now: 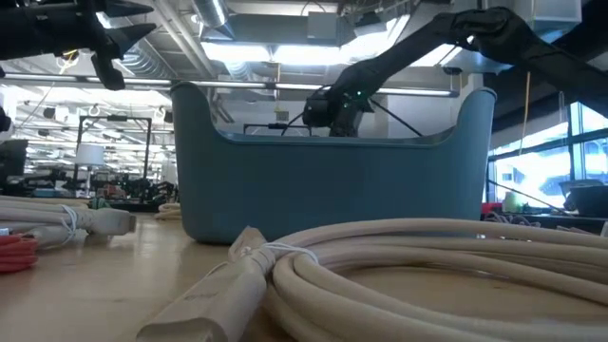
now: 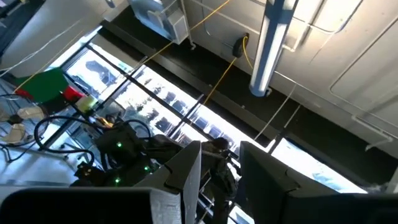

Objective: Pick & Place USB Port
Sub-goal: Put the white charger cable into the transparent bin

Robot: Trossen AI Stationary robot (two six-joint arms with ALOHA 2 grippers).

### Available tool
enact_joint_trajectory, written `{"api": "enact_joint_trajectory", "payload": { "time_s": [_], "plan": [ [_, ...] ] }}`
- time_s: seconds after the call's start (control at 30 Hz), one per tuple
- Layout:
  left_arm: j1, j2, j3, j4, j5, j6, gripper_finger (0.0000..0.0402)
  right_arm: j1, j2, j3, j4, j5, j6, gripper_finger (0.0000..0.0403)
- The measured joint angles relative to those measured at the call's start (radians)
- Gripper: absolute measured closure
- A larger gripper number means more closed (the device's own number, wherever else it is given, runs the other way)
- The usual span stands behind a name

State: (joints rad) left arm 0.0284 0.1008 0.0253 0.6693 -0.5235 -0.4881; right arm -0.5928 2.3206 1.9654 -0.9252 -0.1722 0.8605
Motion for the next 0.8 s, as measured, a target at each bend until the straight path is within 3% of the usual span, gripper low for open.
{"api": "enact_joint_trajectory", "payload": {
  "time_s": [0.47, 0.6, 0.8],
  "plan": [
    [0.0, 0.0, 0.0, -0.001, 0.002, 0.003, 0.0297, 0.0, 0.057, 0.0, 0.036, -0.041, 0.041, 0.0185],
    [0.0, 0.0, 0.0, -0.001, 0.004, 0.004, 0.0297, -0.007, 0.056, 0.0, 0.024, -0.064, 0.046, 0.0219],
    [0.0, 0.0, 0.0, -0.001, 0.034, 0.002, 0.0297, -0.048, 0.068, 0.0, 0.013, -0.221, 0.074, 0.0276]
  ]
}}
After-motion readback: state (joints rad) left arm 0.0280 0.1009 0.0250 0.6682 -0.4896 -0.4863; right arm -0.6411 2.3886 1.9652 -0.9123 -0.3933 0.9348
